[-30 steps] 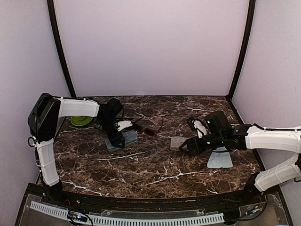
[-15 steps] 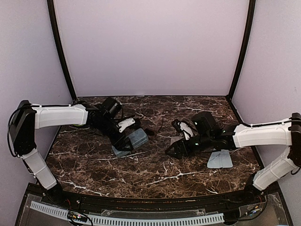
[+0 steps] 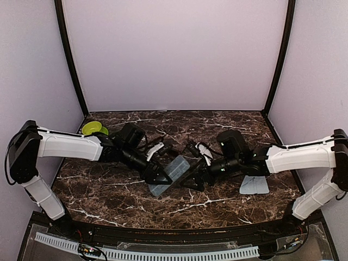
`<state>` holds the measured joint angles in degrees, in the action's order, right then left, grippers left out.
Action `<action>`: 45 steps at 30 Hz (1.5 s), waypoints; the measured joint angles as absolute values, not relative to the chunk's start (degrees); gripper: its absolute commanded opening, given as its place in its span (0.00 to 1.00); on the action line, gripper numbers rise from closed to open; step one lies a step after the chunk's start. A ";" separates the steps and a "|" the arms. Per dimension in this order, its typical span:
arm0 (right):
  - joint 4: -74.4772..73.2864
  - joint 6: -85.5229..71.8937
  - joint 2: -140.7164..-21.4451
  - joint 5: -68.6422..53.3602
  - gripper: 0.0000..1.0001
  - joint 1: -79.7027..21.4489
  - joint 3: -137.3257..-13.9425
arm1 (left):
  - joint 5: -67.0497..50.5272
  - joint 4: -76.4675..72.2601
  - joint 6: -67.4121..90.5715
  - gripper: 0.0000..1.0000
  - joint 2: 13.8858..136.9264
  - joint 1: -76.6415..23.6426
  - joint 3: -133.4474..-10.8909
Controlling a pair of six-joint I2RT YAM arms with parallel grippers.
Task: Organize the sunglasses
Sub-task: Pick up the sunglasses case from the center of the board, then open the sunglasses case.
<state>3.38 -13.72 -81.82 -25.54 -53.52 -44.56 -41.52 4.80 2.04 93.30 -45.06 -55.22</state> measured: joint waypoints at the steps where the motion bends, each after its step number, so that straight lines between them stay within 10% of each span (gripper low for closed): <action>1: 4.10 -13.63 -81.82 -26.04 1.00 -53.52 -44.56 | -42.17 3.60 2.87 0.05 92.97 -45.34 -55.09; 45: 21.43 -15.99 -81.12 -40.91 0.84 -50.50 -41.71 | -55.18 -13.63 12.91 0.04 89.36 -46.85 -49.78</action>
<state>21.43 -15.99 -81.12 -40.91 -50.50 -41.71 -55.18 -13.63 12.91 89.36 -46.85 -49.78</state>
